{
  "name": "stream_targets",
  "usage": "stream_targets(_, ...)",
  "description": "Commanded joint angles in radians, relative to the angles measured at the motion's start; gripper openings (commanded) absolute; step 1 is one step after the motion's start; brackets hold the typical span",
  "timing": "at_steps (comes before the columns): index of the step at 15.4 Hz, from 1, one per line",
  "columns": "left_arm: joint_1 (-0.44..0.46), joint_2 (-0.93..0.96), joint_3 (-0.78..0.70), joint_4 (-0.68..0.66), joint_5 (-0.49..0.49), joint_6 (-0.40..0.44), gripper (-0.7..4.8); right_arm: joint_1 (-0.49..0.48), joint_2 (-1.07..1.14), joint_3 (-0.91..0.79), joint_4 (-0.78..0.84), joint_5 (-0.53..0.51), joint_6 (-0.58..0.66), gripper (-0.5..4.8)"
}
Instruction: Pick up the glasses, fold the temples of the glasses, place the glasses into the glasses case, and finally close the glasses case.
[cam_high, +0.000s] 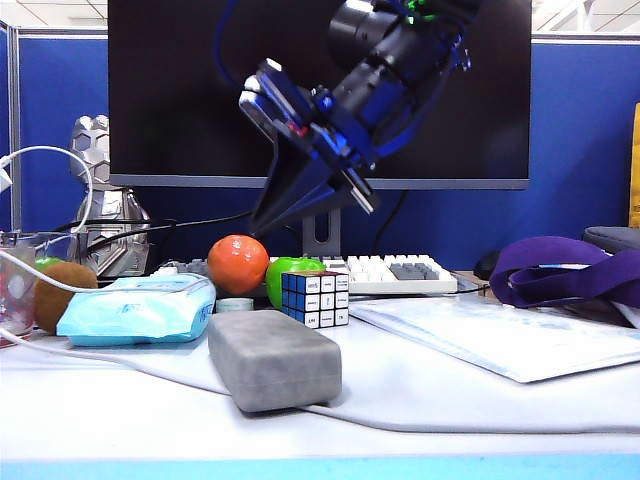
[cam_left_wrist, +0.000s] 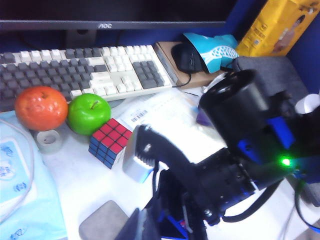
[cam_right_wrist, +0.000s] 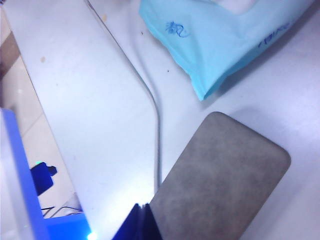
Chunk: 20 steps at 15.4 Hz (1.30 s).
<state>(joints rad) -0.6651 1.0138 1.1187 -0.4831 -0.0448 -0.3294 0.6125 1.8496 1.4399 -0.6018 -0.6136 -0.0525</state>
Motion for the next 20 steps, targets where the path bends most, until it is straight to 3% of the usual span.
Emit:
stream_targets(1, -0.001, -0.006, 0.002, 0.01, -0.004, 0.008, -0.06, 0.034, 0.001, -0.001, -0.091, -0.076, 0.001, -0.05)
stream_targets(3, -0.001, -0.006, 0.002, 0.01, -0.004, 0.008, -0.06, 0.093, 0.003, -0.001, -0.087, -0.047, -0.008, -0.05)
stream_targets(6, -0.001, -0.006, 0.002, 0.009, -0.004, 0.008, -0.06, 0.158, 0.013, -0.001, -0.093, 0.101, -0.003, -0.05)
stream_targets(11, -0.001, -0.006, 0.002, 0.004, -0.003, 0.008, -0.06, 0.161, 0.092, -0.001, -0.146, 0.114, -0.004, -0.05)
stream_targets(15, -0.001, -0.006, 0.002, 0.004, -0.003, 0.008, -0.06, 0.153, 0.116, -0.001, -0.202, 0.309, -0.033, -0.05)
stream_targets(17, -0.001, -0.006, 0.002, 0.0, -0.004, 0.008, -0.06, 0.134, 0.115, -0.001, -0.203, 0.356, -0.035, -0.05)
stream_targets(19, -0.001, -0.006, 0.002, -0.011, -0.004, 0.008, -0.06, 0.13, 0.115, -0.001, -0.214, 0.505, -0.05, -0.05)
stream_targets(20, -0.001, -0.006, 0.002, -0.017, -0.004, 0.008, -0.05, 0.121, 0.109, 0.0, -0.213, 0.507, -0.053, -0.05)
